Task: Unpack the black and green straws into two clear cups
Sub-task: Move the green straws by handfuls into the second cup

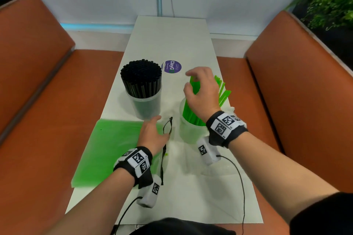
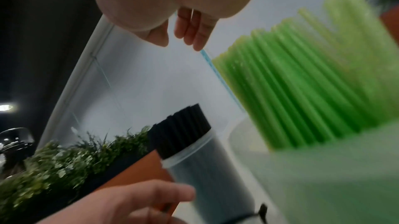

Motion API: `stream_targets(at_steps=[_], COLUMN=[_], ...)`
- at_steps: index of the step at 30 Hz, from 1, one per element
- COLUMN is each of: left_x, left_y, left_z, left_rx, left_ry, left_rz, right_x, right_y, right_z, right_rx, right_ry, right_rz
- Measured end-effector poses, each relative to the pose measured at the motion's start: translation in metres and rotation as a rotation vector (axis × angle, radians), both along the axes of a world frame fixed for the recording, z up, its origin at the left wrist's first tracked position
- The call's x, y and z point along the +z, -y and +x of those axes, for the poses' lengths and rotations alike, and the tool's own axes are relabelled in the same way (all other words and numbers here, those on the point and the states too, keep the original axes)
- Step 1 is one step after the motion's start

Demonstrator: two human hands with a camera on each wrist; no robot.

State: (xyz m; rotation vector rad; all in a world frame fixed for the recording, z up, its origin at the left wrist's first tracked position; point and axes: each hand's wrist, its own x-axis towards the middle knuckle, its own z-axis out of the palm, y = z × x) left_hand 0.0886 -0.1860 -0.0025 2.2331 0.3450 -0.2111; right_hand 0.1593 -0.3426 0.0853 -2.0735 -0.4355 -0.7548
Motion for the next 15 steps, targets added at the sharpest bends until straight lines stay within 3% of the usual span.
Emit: stream_targets(at_steps=[5,11,15], left_x=[-0.017,-0.003,0.012], left_y=[-0.005,-0.020,-0.025], left_z=[-0.011,-0.007,-0.006], left_rx=[-0.017,0.094,0.129], left_ry=[-0.051,-0.012,0.057], left_rz=[0.056,-0.019,-0.074], right_x=[-0.030,-0.075,-0.098], right_y=[-0.033,-0.044,-0.053], right_z=[-0.034,-0.052,-0.058], right_rx=[0.158,0.284,0.274], right_ry=[-0.052,-0.566,-0.752], right_rz=[0.065,-0.130,-0.235])
